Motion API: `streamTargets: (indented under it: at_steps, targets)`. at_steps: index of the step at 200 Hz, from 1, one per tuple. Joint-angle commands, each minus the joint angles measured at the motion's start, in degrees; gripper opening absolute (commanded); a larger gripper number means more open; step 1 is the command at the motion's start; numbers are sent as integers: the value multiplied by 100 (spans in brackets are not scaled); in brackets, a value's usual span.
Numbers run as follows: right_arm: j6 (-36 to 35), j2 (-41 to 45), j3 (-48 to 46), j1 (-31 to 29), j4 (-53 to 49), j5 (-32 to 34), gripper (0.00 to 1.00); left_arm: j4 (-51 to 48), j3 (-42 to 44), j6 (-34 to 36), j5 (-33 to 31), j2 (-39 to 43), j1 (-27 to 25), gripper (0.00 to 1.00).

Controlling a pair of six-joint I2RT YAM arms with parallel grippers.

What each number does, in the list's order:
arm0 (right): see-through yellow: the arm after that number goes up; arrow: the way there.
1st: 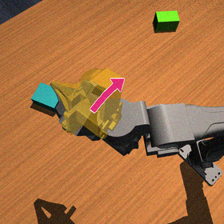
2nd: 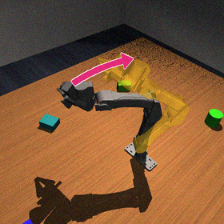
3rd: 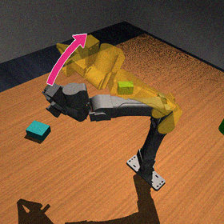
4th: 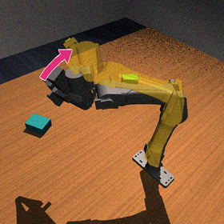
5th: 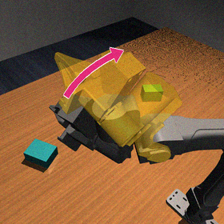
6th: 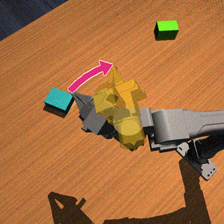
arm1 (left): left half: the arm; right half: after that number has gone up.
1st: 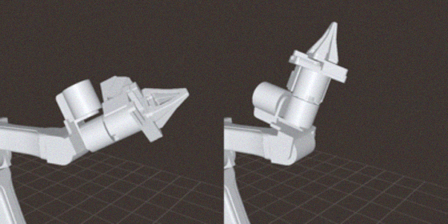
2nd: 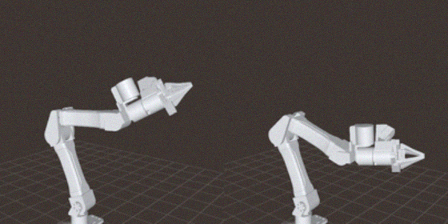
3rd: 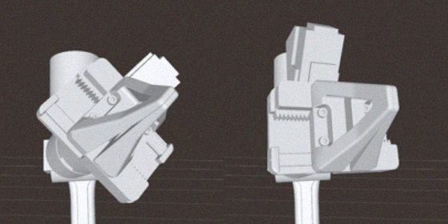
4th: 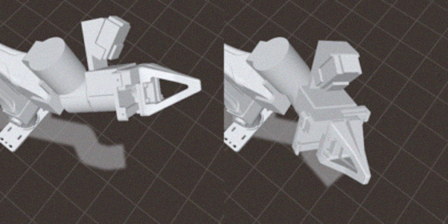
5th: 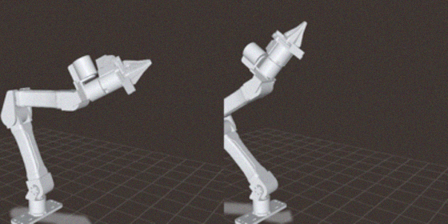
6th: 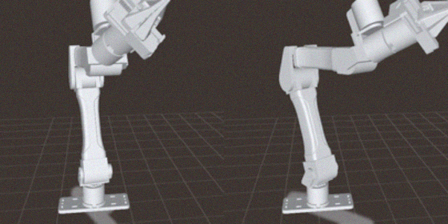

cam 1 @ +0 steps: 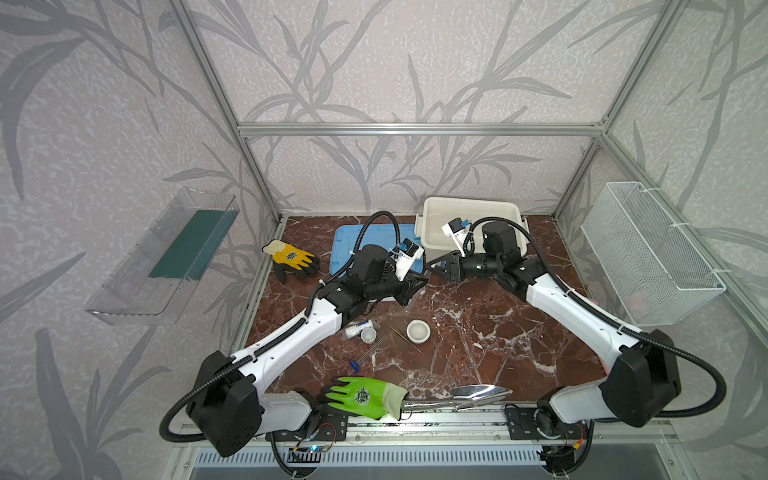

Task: Organize the chemistry lab equipment
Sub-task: 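Close the right gripper on the white stopper while the left gripper holds the tube, then open and withdraw the left gripper while the right gripper carries the tube toward the rack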

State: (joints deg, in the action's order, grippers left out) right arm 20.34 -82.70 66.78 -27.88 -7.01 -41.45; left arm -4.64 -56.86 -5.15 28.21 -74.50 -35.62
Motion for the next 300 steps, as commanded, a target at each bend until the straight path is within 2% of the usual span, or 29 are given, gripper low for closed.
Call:
streamTargets:
  at_steps: [1,43,54,78,90,114,125,137,156,220,269,300]
  targets:
    - [79,-54,115,-44,196,-32,24,78,35,3,31,79,-24,16]
    - [92,-44,80,-62,193,-30,15,43,51,27,-20,4,-22,16]
    - [85,-62,104,-95,172,-30,9,76,51,6,-7,-35,-24,16]
    - [36,-68,154,-150,107,30,7,69,26,-1,-23,-72,-24,20]
    - [-109,-66,226,-195,-70,206,7,35,20,5,-65,-56,-21,28]
    - [-424,-115,458,-330,-388,621,7,-88,-32,-13,-293,27,-16,53]
    - [-574,-153,571,-397,-503,871,7,-237,-85,-13,-500,115,-14,72]
    - [-850,-225,769,-531,-679,1271,7,-409,-111,-13,-727,274,9,78]
    - [-1188,-353,980,-732,-720,1686,7,-608,9,-58,-1084,748,123,81]
    - [-1672,-1171,1373,-1001,-134,1977,8,-1986,264,5,-2106,2666,1207,84]
    - [-1927,-1892,1900,-1320,-6,2549,9,-2380,684,-17,-2929,3315,1683,85]
    - [-2040,-2127,2141,-1411,-50,2818,9,-2247,913,-48,-2786,3381,1902,85]
